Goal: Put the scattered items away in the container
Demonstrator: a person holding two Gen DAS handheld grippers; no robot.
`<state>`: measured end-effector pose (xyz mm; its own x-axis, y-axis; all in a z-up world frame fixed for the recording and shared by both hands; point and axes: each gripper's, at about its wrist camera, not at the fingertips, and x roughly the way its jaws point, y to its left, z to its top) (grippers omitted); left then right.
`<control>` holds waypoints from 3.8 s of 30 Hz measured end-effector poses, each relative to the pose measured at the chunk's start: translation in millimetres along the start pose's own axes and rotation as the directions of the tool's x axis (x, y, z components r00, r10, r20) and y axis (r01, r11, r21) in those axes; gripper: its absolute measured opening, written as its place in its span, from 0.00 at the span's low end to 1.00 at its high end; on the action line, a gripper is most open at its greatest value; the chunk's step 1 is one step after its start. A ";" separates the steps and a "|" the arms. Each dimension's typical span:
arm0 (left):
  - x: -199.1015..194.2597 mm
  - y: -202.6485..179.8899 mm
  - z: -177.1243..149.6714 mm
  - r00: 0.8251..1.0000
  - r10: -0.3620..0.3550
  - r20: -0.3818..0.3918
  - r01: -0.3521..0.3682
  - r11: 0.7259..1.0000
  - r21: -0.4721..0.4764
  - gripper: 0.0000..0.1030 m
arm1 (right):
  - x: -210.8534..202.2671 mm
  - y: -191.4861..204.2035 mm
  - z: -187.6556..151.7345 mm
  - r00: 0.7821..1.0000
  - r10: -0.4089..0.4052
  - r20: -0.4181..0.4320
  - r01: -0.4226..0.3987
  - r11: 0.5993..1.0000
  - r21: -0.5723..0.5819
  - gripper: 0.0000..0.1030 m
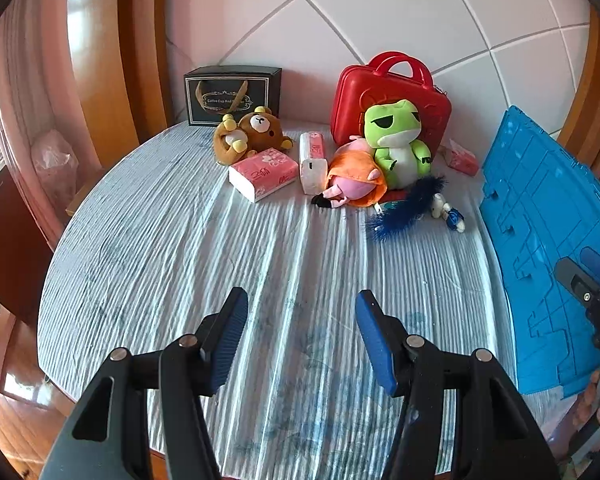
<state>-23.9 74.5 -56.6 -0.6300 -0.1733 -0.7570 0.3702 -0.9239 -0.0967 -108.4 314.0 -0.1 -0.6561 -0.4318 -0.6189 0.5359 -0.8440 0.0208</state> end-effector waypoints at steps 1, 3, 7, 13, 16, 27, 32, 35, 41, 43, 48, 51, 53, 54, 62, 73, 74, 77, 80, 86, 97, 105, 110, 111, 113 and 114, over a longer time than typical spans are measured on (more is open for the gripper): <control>7.1 -4.2 4.6 1.000 0.000 -0.001 0.000 1.000 0.003 0.54 | 11.9 -5.9 1.4 1.000 0.000 -0.008 0.000 1.000 0.009 1.00; 25.2 -13.9 12.0 1.000 -0.008 -0.012 0.008 1.000 0.003 0.54 | 32.5 -16.8 2.4 1.000 0.015 -0.024 -0.014 1.000 0.024 1.00; 65.3 -31.5 21.3 0.997 -0.040 -0.060 0.042 0.999 0.024 0.54 | 80.9 -39.6 1.5 0.997 0.011 -0.082 -0.006 0.998 0.064 1.00; 124.4 -59.8 43.1 0.990 -0.097 -0.104 0.106 0.991 0.080 0.54 | 133.4 -60.5 -3.0 0.990 0.001 -0.144 0.017 0.992 0.121 1.00; 157.8 -78.1 62.5 0.983 -0.145 -0.111 0.158 0.979 0.129 0.54 | 154.3 -71.5 -6.4 0.986 -0.026 -0.166 0.052 0.987 0.155 1.00; 273.4 -154.3 97.5 0.940 -0.321 -0.116 0.342 0.877 0.337 0.54 | 225.9 -107.5 -6.9 0.977 -0.182 -0.111 0.203 0.955 0.216 0.99; 323.1 -182.3 104.1 0.933 -0.319 -0.164 0.358 0.858 0.368 0.53 | 272.0 -127.7 0.6 0.959 -0.249 -0.136 0.272 0.942 0.197 0.98; 344.3 -187.2 109.0 0.922 -0.338 -0.191 0.385 0.853 0.352 0.53 | 294.4 -140.1 3.8 0.955 -0.252 -0.159 0.278 0.944 0.177 0.98; 369.9 -193.7 106.3 0.932 -0.315 -0.182 0.362 0.848 0.388 0.49 | 330.7 -146.3 7.1 0.918 -0.355 -0.176 0.369 0.928 0.054 1.00; 369.3 -193.8 103.1 0.944 -0.292 -0.153 0.330 0.840 0.430 0.45 | 341.3 -142.2 7.0 0.927 -0.322 -0.192 0.331 0.943 0.018 0.97; 365.1 -198.4 101.1 0.943 -0.299 -0.148 0.334 0.831 0.445 0.26 | 367.2 -159.6 1.8 0.913 -0.298 -0.279 0.333 0.939 0.086 0.77; 358.5 -193.2 99.7 0.936 -0.314 -0.161 0.353 0.843 0.407 0.18 | 373.4 -164.6 -0.8 0.911 -0.263 -0.316 0.315 0.941 0.125 0.36; 350.2 -188.1 95.5 0.933 -0.319 -0.169 0.360 0.850 0.384 0.18 | 364.9 -159.9 -1.9 0.918 -0.238 -0.318 0.291 0.948 0.130 0.29; 343.5 -185.1 92.0 0.932 -0.320 -0.170 0.361 0.853 0.377 0.18 | 358.2 -155.7 -3.7 0.923 -0.216 -0.317 0.270 0.953 0.137 0.28; 272.2 -112.6 28.7 0.931 -0.298 -0.208 0.347 0.901 0.261 0.14 | 285.2 -109.1 -44.8 0.941 -0.052 -0.334 0.142 0.957 0.252 0.27; 191.7 -36.8 -48.5 0.935 -0.189 -0.299 0.267 0.932 0.246 0.16 | 211.6 -17.9 -117.1 0.900 0.101 -0.425 0.018 0.963 0.267 0.46; 188.5 -36.5 -49.6 0.933 -0.187 -0.308 0.267 0.933 0.240 0.17 | 206.8 -14.8 -118.4 0.902 0.100 -0.420 0.017 0.964 0.267 0.52; 174.5 -35.4 -46.9 0.930 -0.191 -0.314 0.268 0.936 0.226 0.19 | 187.5 -11.5 -116.4 0.915 0.092 -0.394 0.014 0.966 0.257 0.67; 157.2 -37.4 -41.4 0.939 -0.200 -0.281 0.271 0.931 0.243 0.19 | 173.2 -13.9 -109.0 0.927 0.073 -0.368 0.019 0.971 0.240 0.76; 176.2 -50.4 -14.3 0.942 -0.225 -0.251 0.280 0.936 0.211 0.35 | 165.2 -23.4 -93.7 0.945 0.039 -0.325 0.033 0.977 0.211 0.85; 251.3 -87.6 3.1 0.925 -0.225 -0.307 0.288 0.941 0.179 0.37 | 223.3 -41.6 -92.1 0.923 0.017 -0.384 0.057 0.982 0.180 0.88; 273.7 -115.0 -14.9 0.942 -0.151 -0.300 0.241 0.926 0.290 0.75 | 236.3 -52.3 -103.4 0.911 0.049 -0.409 0.040 0.978 0.207 0.91; 272.8 -118.3 -15.9 0.945 -0.156 -0.289 0.240 0.927 0.287 0.81 | 234.5 -52.1 -106.8 0.913 0.035 -0.407 0.042 0.983 0.179 0.94; 272.7 -118.5 -16.2 0.945 -0.153 -0.290 0.241 0.924 0.296 0.81 | 233.9 -52.9 -107.0 0.912 0.035 -0.409 0.042 0.983 0.177 0.94; 271.4 -115.0 -15.6 0.950 -0.142 -0.279 0.228 0.924 0.307 0.73 | 232.5 -54.1 -107.1 0.912 0.030 -0.410 0.046 0.984 0.173 0.94; 269.9 -110.9 -15.6 0.954 -0.138 -0.266 0.218 0.929 0.300 0.64 | 229.0 -55.0 -106.1 0.916 0.022 -0.400 0.051 0.984 0.171 0.94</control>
<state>-224.3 135.5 -260.4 -0.4703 0.0531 -0.8809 0.0013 -0.9981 -0.0608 -231.8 295.3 -226.3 -0.3770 -0.2870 -0.8806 0.4029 -0.9069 0.1231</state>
